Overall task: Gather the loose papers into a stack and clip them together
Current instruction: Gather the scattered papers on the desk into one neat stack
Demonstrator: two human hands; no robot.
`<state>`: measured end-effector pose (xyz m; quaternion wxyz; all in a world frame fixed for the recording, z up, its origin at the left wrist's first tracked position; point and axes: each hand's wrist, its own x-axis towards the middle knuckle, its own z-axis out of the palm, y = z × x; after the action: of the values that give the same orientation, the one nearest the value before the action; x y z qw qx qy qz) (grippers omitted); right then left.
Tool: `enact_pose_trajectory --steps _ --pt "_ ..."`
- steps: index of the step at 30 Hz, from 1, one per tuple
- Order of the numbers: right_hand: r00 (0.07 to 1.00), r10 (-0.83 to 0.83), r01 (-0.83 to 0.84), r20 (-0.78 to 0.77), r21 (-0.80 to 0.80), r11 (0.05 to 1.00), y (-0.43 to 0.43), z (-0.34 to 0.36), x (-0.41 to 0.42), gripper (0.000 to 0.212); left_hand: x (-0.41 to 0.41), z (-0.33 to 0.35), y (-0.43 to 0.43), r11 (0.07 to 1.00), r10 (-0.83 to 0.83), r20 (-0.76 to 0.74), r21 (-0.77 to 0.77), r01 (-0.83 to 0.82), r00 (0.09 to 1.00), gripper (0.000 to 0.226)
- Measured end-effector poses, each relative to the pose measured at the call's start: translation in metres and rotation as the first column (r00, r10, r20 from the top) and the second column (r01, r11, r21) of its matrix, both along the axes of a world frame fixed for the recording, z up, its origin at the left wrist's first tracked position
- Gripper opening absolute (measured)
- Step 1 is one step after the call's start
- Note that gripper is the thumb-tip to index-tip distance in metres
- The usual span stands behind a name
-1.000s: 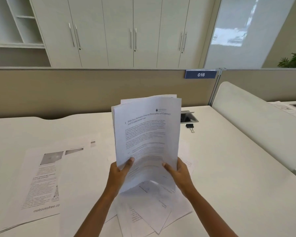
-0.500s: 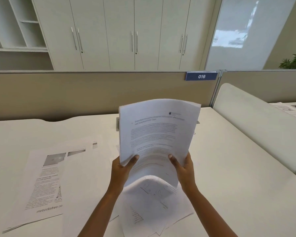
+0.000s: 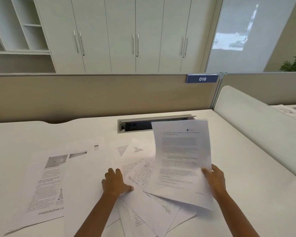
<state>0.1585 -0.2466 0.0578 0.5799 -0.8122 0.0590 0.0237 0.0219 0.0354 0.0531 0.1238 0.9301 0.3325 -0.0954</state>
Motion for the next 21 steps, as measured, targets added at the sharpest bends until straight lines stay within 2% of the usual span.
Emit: enact_pose_trajectory --steps 3,8,11,13,16,18,19,21 --pt "0.997 -0.013 0.011 -0.075 -0.034 0.999 -0.007 -0.013 -0.004 0.029 0.004 0.003 -0.002 0.999 0.037 -0.007 -0.009 -0.037 0.999 0.083" --pt "0.983 0.004 -0.012 -0.183 -0.044 0.999 -0.006 -0.026 -0.013 0.031 0.004 0.001 -0.009 0.974 0.095 0.070 -0.213 -0.078 0.993 0.065" --pt "0.980 0.008 -0.015 -0.197 -0.032 0.999 -0.004 -0.026 -0.016 0.028 -0.002 0.006 -0.009 0.958 0.153 0.234 -0.274 -0.086 0.960 0.048" --pt "0.980 0.019 -0.021 -0.196 -0.005 1.000 -0.001 -0.023 -0.016 0.026 -0.005 0.020 -0.009 0.954 0.249 0.460 -0.267 -0.134 0.852 0.039" --pt "0.979 0.063 -0.050 -0.192 0.070 0.996 0.005 -0.020 -0.020 0.021 -0.009 0.061 -0.012 0.972 0.229 0.817 -0.162 -0.170 0.529 0.020" --pt "0.978 0.097 -0.074 -0.182 0.131 0.989 0.011 -0.019 -0.023 0.019 -0.011 0.091 -0.017 0.986 0.094 0.935 -0.040 -0.163 0.341 0.016" --pt "0.977 0.116 -0.087 -0.180 0.163 0.983 0.014 -0.019 -0.025 0.019 -0.012 0.104 -0.021 0.987 0.019 0.960 0.026 -0.156 0.280 0.014" --pt "0.970 0.159 -0.117 -0.183 0.222 0.968 0.023 -0.018 -0.030 0.021 -0.013 0.121 -0.032 0.979 -0.137 0.965 0.167 -0.121 0.224 0.010"
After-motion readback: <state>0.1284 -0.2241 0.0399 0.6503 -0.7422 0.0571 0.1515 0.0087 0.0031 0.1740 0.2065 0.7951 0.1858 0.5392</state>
